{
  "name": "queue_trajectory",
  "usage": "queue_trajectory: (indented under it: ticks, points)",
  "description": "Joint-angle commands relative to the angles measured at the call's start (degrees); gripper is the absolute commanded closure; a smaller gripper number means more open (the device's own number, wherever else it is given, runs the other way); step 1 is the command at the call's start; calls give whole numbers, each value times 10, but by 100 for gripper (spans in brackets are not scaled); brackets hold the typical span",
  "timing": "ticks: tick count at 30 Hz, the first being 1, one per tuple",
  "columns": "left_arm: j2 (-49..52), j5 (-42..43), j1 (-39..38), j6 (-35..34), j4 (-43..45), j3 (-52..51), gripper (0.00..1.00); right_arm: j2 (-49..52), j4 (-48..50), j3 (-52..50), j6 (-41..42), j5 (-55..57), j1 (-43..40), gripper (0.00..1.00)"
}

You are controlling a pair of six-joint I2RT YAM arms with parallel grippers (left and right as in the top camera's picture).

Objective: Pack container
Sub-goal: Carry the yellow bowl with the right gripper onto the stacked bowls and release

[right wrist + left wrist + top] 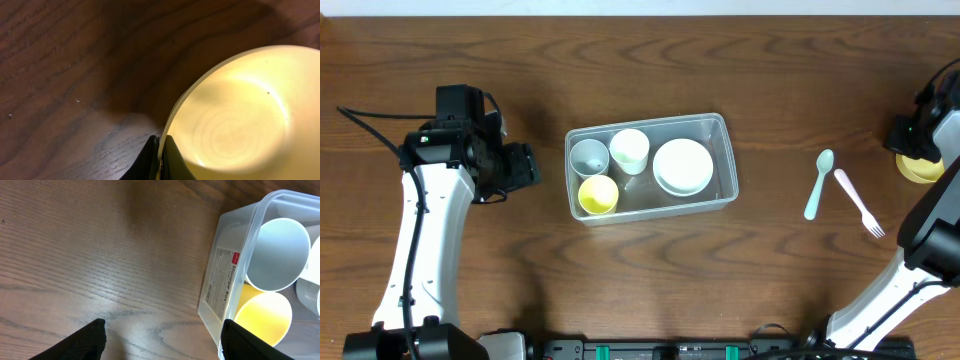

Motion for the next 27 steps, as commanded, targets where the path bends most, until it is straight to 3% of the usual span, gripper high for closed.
queue_trajectory:
  ticks: [1, 12, 20, 27]
  points:
    - [-1, 3, 2, 5, -1, 0, 26, -22, -10, -2, 4, -33, 11, 99]
    - [-1, 2, 2, 5, -1, 0, 26, -192, -43, -2, -15, -98, 105, 99]
    - [-1, 2, 2, 5, -2, 0, 26, -328, -86, -2, -90, -98, 312, 99]
    - [-1, 2, 2, 5, -6, 0, 26, -341, -145, -2, -99, -97, 505, 99]
